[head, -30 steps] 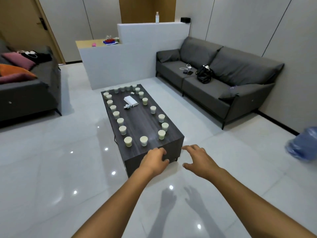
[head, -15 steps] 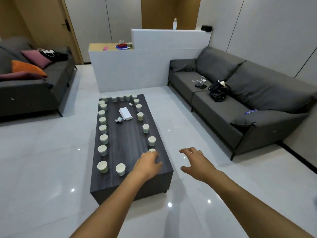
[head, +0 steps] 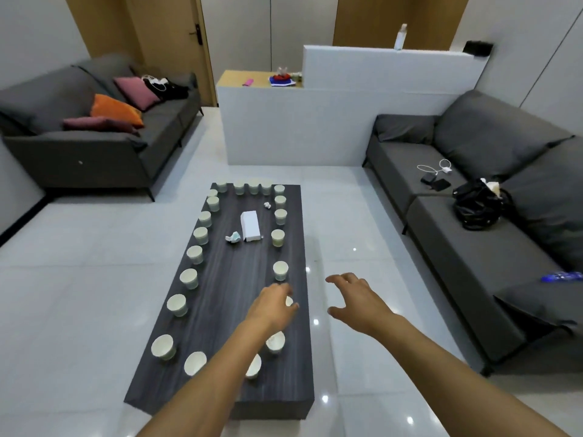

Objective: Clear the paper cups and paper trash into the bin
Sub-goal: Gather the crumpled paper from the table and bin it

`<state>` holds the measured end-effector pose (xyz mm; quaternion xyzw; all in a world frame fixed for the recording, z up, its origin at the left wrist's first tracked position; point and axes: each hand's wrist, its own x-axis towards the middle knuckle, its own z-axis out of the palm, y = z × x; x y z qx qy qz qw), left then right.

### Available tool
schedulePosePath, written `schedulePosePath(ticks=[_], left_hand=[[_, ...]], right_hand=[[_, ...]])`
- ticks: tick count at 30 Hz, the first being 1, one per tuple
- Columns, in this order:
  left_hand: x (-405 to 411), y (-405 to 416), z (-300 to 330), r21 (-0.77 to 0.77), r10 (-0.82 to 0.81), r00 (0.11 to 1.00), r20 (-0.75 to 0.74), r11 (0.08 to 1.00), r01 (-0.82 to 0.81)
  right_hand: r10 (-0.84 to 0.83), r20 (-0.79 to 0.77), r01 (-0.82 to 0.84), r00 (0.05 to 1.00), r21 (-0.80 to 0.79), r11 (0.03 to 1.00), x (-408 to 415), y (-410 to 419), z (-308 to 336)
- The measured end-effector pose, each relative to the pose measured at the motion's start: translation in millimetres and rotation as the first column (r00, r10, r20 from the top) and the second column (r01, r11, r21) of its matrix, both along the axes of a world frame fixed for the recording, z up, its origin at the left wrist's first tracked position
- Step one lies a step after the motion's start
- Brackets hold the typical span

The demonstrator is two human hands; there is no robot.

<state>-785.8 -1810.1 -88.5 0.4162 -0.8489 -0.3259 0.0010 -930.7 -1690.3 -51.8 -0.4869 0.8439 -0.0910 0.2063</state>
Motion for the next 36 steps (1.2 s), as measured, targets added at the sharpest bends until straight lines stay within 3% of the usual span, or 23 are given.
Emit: schedulePosePath(ticks=[12, 23, 36], left_hand=[[-142.5, -114.9, -21.6, 0.059, 0.194, 0.979, 0.06, 0.978, -0.198], [-309.4, -234.2, -31.5, 0.111, 0.452, 0.891, 0.043, 0.884, -0.454], [-360.1, -396.0, -66.1, 0.195, 0.696, 0.712, 0.093, 0.689, -0.698]], right_hand=[[0.199, 0.043, -0.201, 0.979, 0.03, 0.979, -176.1, -145.8, -17.1], [0.425, 0.061, -0.429, 0.903, 0.08, 0.9, -368.7, -325.5, -31.3], [0.591, 0.17, -0.612, 0.789, 0.129, 0.78, -420.1, -538.8, -82.0]])
